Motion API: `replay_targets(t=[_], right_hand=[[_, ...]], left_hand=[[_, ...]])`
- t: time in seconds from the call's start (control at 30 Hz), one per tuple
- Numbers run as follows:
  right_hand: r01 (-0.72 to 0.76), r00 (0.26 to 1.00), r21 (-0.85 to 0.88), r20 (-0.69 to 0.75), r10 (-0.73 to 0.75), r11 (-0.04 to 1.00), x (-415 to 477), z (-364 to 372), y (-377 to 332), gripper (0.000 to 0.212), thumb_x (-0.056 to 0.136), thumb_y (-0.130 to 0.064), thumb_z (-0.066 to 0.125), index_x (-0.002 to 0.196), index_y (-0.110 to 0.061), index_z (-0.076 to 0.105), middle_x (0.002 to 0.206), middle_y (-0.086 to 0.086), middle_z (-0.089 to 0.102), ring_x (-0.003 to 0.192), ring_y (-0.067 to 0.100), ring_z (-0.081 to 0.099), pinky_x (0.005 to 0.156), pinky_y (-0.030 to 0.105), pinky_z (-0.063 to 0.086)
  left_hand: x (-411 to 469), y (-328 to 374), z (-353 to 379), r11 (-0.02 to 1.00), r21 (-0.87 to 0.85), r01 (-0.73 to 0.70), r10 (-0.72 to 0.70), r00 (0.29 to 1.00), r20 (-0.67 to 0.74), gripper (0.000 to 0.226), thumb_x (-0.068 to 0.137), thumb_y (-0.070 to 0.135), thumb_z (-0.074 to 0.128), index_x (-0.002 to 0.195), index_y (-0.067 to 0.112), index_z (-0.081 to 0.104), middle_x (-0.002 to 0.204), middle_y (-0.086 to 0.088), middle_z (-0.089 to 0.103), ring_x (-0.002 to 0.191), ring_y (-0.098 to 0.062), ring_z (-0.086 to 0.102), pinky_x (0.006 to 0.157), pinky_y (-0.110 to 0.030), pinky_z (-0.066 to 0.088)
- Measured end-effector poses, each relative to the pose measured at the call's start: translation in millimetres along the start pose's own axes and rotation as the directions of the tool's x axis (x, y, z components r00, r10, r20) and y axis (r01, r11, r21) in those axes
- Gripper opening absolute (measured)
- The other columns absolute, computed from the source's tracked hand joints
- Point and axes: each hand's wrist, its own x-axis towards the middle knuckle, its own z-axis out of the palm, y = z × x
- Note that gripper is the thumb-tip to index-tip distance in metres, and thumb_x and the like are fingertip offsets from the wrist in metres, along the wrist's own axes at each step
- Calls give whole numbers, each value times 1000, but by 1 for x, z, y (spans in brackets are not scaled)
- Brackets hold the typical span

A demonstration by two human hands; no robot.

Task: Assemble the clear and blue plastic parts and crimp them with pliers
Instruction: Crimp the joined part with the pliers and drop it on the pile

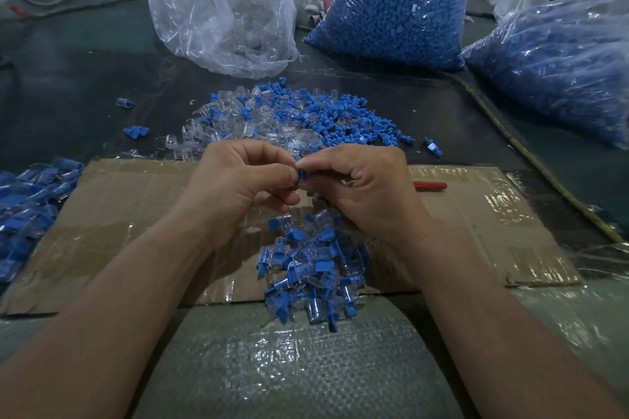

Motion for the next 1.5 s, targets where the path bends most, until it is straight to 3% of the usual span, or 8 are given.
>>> replay_targets(t=[0.23, 0.5, 0.57, 0.73, 0.87, 1.13, 1.4, 1.5], right_hand=[[-22, 999, 1, 35, 22, 1000, 1, -2, -1, 28, 73, -14, 74, 99, -4, 70, 87, 6, 71, 76, 13, 66, 73, 23, 53], [-528, 846, -154, -185, 500, 835, 3, -37, 33, 10, 83, -27, 66, 91, -21, 70, 72, -22, 57, 70, -4, 57, 66, 10, 45], [-611, 791, -145, -84, 606, 778, 0, -49, 40, 10, 78, -34, 70, 85, -28, 66, 72, -22, 58, 68, -6, 55, 58, 5, 39], [-640, 618, -214, 428, 660, 738, -6, -63, 41, 77, 35, -65, 69, 107, -41, 54, 100, -27, 50, 91, -6, 48, 71, 15, 34], [-544, 541, -378, 525, 657, 749, -6, -64, 44, 98, 36, -59, 72, 128, -40, 43, 113, -18, 37, 107, 6, 37, 89, 29, 32], [-538, 655, -369, 382, 652, 757, -5, -60, 37, 51, 54, -38, 83, 96, -44, 56, 89, -19, 48, 82, 1, 47, 61, 20, 34], [-435, 776, -518, 199, 599, 736, 1, -43, 31, 10, 67, -27, 69, 75, -25, 64, 65, -10, 53, 62, 9, 49, 49, 24, 29], [-449, 844, -472, 53, 533, 758, 2, -39, 33, 11, 73, -9, 63, 81, -16, 63, 68, -9, 47, 62, 6, 43, 54, 22, 33]], left_hand=[[0, 0, 1, 1000, -25, 12, -12, 1000, -6, 11, 53, 8, 66, 64, 5, 63, 54, -7, 63, 44, -13, 59, 42, -18, 48], [2, 0, -5, 994, -104, 14, -19, 999, -40, 14, 56, 8, 67, 68, 4, 62, 57, -7, 64, 48, -15, 61, 44, -17, 49], [1, -1, -6, 993, -120, 8, -14, 999, -49, 13, 56, 8, 67, 68, 5, 63, 58, -8, 64, 50, -15, 61, 44, -18, 49], [0, -3, -6, 983, -183, 2, -19, 996, -90, 17, 56, 8, 68, 72, 4, 62, 59, -8, 63, 51, -15, 59, 45, -18, 49], [2, -3, -6, 984, -179, 5, -22, 996, -92, 19, 56, 8, 67, 74, 4, 61, 57, -6, 63, 50, -13, 60, 45, -18, 49], [3, -5, -5, 982, -189, 0, -15, 997, -78, 14, 61, 6, 64, 74, 4, 60, 60, -6, 64, 51, -13, 61, 46, -18, 50], [7, -5, -7, 979, -206, -12, -9, 995, -100, 7, 72, -2, 57, 75, 4, 55, 58, -5, 64, 52, -13, 62, 48, -18, 51], [8, -6, -7, 975, -219, -18, -4, 995, -100, 7, 72, -2, 57, 76, 4, 55, 59, -5, 65, 53, -13, 63, 48, -17, 51]])
